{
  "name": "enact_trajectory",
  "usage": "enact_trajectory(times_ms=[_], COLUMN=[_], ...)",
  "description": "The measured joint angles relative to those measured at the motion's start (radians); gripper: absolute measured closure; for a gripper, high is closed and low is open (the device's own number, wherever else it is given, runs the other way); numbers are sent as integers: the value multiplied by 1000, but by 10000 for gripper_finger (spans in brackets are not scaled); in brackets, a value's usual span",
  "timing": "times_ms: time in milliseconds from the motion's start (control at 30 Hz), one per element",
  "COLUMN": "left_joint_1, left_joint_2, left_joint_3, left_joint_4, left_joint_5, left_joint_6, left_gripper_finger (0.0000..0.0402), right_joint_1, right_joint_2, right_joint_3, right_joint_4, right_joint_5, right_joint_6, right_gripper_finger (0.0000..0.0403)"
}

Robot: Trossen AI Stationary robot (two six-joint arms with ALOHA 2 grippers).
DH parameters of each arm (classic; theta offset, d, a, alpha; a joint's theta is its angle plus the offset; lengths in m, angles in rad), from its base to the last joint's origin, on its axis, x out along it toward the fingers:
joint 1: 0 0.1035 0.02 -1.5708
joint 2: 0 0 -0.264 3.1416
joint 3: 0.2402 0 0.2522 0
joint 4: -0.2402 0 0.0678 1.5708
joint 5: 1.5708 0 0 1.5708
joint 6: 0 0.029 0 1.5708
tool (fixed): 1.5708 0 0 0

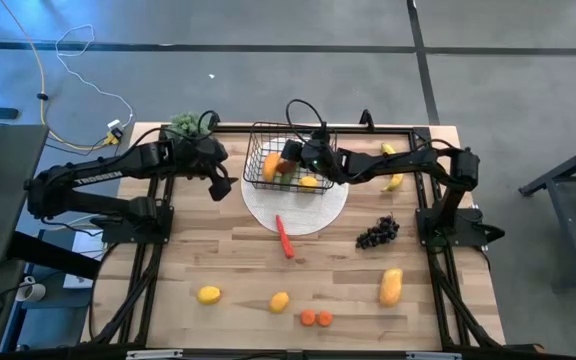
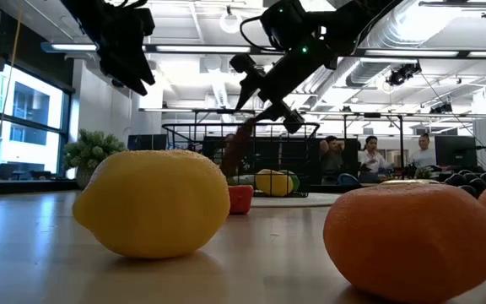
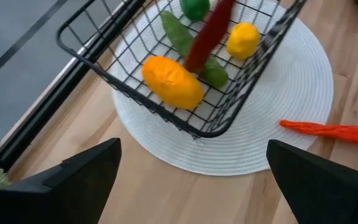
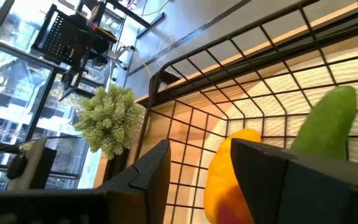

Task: Build produce basket
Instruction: Put the left lemon into the wire basket

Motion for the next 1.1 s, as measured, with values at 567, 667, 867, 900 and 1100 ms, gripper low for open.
enact_trajectory(times_ms=[567,667,867,900,1100], left_joint_1=[3,3,3,2,-47], left_joint_2=[-25,-25,-25,-24,-24], left_joint_3=[0,0,0,0,0], left_joint_4=[-186,-187,-222,-236,-303], left_joint_5=[24,66,240,279,423], left_joint_6=[-64,-116,-141,-143,-183], left_gripper_finger=[9,9,9,9,9], right_joint_1=[11,23,63,69,108], right_joint_2=[-126,-157,-212,-219,-262], right_joint_3=[0,0,0,0,0], right_joint_4=[-10,-10,-13,-15,-41], right_joint_5=[0,-12,-16,-17,-17], right_joint_6=[-215,-269,-363,-370,-394], right_gripper_finger=[263,263,263,263,263])
